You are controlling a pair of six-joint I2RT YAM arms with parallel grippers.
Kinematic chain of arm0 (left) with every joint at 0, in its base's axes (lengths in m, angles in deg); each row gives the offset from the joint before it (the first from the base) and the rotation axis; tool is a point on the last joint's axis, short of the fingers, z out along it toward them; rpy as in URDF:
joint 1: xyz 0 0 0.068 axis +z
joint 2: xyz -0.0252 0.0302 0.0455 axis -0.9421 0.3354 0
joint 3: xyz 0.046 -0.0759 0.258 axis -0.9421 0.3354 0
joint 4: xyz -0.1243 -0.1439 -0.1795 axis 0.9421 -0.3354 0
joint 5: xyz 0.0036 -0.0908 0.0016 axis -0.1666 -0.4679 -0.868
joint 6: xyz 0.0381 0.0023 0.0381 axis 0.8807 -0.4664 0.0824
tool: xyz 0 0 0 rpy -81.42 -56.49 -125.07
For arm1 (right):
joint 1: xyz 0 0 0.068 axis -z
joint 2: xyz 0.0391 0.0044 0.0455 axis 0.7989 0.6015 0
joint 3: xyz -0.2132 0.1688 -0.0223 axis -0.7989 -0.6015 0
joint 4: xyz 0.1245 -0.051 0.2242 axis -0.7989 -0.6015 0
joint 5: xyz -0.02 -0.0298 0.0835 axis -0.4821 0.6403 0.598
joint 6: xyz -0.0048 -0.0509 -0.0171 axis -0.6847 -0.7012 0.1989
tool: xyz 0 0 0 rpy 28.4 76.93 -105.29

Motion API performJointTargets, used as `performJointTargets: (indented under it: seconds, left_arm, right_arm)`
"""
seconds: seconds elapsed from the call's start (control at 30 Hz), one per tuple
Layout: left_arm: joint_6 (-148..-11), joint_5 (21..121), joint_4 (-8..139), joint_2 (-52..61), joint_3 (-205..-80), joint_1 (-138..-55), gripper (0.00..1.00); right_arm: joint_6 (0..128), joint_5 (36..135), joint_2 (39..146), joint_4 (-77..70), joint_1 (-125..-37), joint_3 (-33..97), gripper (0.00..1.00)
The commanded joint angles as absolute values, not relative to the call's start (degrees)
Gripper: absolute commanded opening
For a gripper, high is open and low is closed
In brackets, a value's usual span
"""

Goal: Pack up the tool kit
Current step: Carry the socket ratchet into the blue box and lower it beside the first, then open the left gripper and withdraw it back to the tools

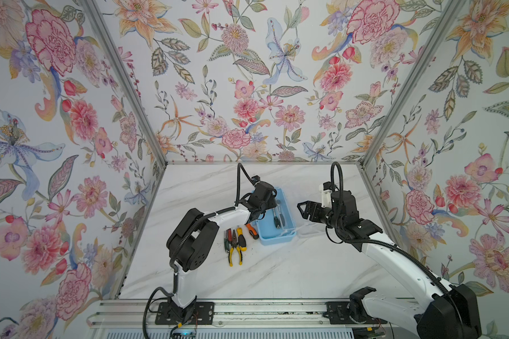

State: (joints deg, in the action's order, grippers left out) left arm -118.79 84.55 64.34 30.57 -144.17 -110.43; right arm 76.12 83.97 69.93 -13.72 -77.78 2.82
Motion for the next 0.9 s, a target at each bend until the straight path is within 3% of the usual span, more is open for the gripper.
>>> performJointTargets:
  seconds: [0.0, 0.17, 0.47, 0.67, 0.87]
  left_arm:
    - [-114.00, 88.34, 62.99, 22.61, -139.66, -110.06, 0.46]
    - [-109.87, 93.54, 60.07, 11.33, -129.62, -109.17, 0.48]
    - [-108.43, 93.88, 57.85, -4.11, -110.84, -102.70, 0.42]
    - [-107.50, 87.85, 61.79, -1.44, -105.98, -98.69, 0.32]
    - [-106.94, 86.66, 63.38, 3.29, -104.98, -98.70, 0.29]
  right_arm:
    - [75.90, 82.81, 68.80, -15.07, -78.86, 4.95, 0.83]
    - [75.47, 80.56, 69.06, -16.48, -82.25, 5.93, 0.82]
    - [75.39, 78.27, 72.24, -16.70, -87.84, 6.86, 0.82]
    - [75.62, 78.01, 76.93, -15.79, -89.58, 8.71, 0.82]
    - [75.79, 77.68, 78.59, -15.55, -89.84, 9.30, 0.82]
